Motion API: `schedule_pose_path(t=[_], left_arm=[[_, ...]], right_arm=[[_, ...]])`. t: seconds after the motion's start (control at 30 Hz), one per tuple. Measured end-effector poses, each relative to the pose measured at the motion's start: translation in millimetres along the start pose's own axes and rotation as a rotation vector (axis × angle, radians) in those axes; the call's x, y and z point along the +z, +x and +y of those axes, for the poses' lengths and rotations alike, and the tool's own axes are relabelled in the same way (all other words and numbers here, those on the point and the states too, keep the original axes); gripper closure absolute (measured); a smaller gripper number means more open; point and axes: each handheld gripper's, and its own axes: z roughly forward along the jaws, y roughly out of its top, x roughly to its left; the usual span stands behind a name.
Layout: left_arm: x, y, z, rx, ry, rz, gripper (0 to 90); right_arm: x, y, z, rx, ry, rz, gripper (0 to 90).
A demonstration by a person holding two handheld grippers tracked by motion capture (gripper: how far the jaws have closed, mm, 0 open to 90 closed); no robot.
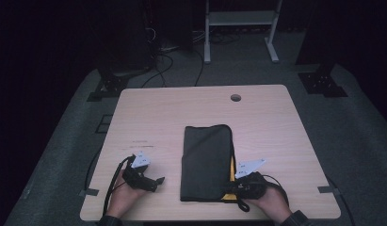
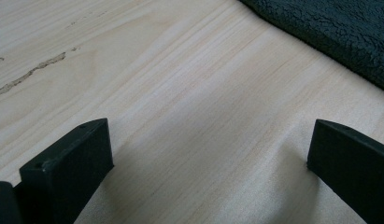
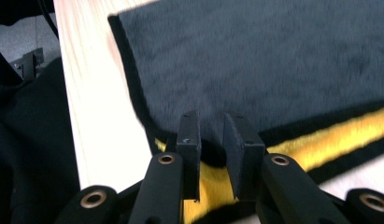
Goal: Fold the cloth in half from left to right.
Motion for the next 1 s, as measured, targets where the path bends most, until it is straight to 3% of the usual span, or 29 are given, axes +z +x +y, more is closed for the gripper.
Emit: schedule_pose_path(t=[0.33,0.5,0.57,0.8,0.9,1.0], left_arm=[[0.0,0.0,0.0,0.0,0.0,0.0,0.0],[0.1,0.1,0.0,-0.003,-0.001,0.002,0.0],[0.1,0.0,-0.1,-0.005,-0.001,0.002,0.0],[0.1,0.0,-0.1,-0.005,-0.001,0.002,0.0],[0.1,0.0,-0.1,-0.005,-0.001,0.002,0.0],[0.1,0.0,-0.1,-0.004,-0.001,0.002,0.0]], right_arm=[[-17.7,0.9,-21.7,0.018,0.029,-0.009,75.6],[-29.2,0.7,-15.5,0.023,-0.07,-0.012,81.4],[-27.1,-0.9,-10.7,0.009,-0.084,-0.017,83.4],[-4.8,1.0,-9.3,-0.028,0.017,0.027,86.2],[-3.1,2.9,-14.8,-0.024,0.05,0.042,81.5],[-7.5,1.0,-16.0,-0.012,0.038,0.023,61.1]])
